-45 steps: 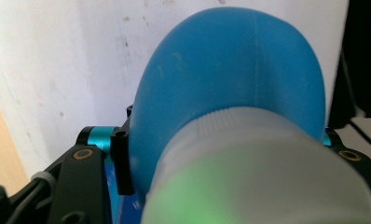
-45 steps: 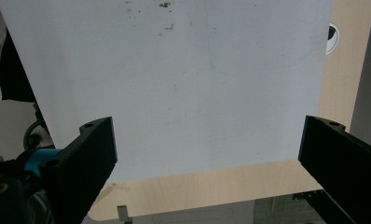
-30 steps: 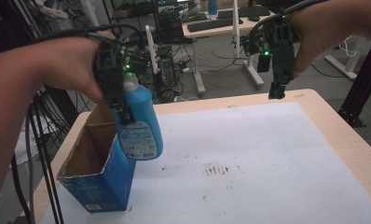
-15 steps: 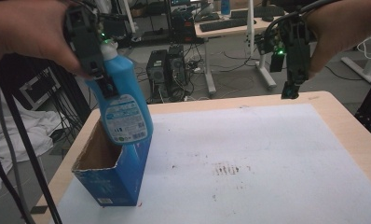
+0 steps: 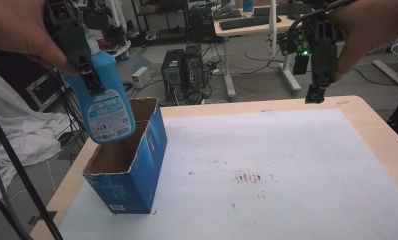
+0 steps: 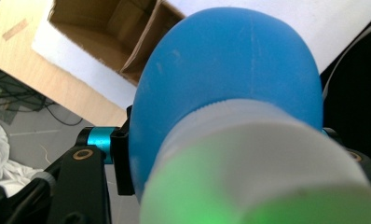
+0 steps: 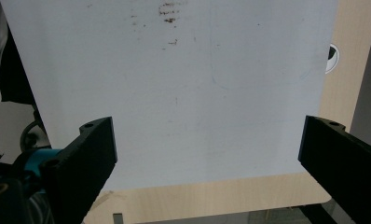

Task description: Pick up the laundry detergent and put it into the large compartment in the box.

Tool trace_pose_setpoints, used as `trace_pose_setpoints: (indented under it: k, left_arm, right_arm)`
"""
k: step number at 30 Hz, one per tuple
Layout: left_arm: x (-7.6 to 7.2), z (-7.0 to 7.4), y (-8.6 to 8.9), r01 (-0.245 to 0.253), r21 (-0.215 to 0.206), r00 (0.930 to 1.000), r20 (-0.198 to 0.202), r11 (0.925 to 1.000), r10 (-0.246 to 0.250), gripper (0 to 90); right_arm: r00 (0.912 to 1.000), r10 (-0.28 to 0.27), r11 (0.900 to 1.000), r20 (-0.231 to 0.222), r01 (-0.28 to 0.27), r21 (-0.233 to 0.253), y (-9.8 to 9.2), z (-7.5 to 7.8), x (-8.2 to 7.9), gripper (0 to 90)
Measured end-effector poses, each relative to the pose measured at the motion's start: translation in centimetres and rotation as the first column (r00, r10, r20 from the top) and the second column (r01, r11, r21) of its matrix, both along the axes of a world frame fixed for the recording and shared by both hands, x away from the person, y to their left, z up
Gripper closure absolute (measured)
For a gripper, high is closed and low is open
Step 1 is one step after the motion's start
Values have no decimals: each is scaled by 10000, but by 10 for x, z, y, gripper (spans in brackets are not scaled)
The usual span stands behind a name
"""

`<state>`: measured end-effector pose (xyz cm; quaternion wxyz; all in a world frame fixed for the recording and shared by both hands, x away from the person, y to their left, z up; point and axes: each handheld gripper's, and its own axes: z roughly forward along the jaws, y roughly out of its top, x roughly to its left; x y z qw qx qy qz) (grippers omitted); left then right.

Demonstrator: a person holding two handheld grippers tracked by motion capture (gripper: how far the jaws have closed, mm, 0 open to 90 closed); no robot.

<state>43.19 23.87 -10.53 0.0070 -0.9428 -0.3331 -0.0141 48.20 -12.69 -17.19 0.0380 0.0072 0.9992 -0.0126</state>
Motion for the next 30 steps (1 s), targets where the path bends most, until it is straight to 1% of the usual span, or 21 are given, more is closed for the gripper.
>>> trace_pose_setpoints:
  k: [3,6,10,11,13,15,16,17,18,20,22,23,26,29,30]
  left_arm:
    - [2,-5,4,-298,-53,9995,-70,9995,298,382]
    - [4,-11,6,-516,17,9985,-184,9987,516,382]
    - [8,-22,8,-719,51,9969,-309,9974,720,382]
    - [9,-25,9,-723,63,9968,-349,9974,725,382]
    - [11,-31,10,-927,-31,9953,-292,9957,925,381]
    - [12,-38,12,-969,5,9947,-344,9953,969,381]
    - [12,-38,12,-969,5,9947,-344,9953,969,382]
    - [13,-46,14,-1149,-75,9925,-430,9934,1145,382]
    - [13,-49,15,-1218,-149,9917,-439,9924,1210,382]
    - [13,-57,16,-1117,-213,9926,-498,9935,1105,382]
    - [13,-67,16,-1306,-323,9902,-549,9909,1288,381]
    - [14,-71,16,-1127,-255,9917,-655,9933,1109,382]
    - [14,-85,16,-1276,-387,9887,-838,9911,1241,381]
    - [14,-99,16,-1515,-458,9831,-1112,9874,1457,381]
    - [14,-103,16,-1533,-455,9827,-1125,9871,1474,381]
  right_arm:
    - [10000,-66,10000,2,66,-20,-2,0,0,33]
    - [10000,-74,10000,26,74,-26,-2,1,0,33]
    - [9999,-161,9999,39,161,-29,-2,1,-2,33]
    - [9999,-110,9999,38,111,-49,-2,1,-2,33]
    - [9999,-106,9999,66,106,-54,-2,1,-2,33]
    - [9999,-81,10000,95,81,-54,-2,1,-2,33]
    - [9999,-95,9999,77,95,-70,-2,1,-3,33]
    - [9999,-122,9999,80,123,-95,-2,1,-3,33]
    - [9999,-138,9999,74,138,-92,-2,1,-3,33]
    - [9999,-81,9999,77,82,-73,-2,1,-3,33]
    - [9999,-118,9998,62,119,-132,-2,1,-3,33]
    - [9999,-112,9998,48,112,-142,-2,1,-3,33]
    - [9999,-149,9998,44,150,-141,-2,0,-3,33]
    - [9999,-103,9999,54,104,-125,0,0,-3,33]
    - [10000,-59,9999,70,60,-114,0,0,-3,33]
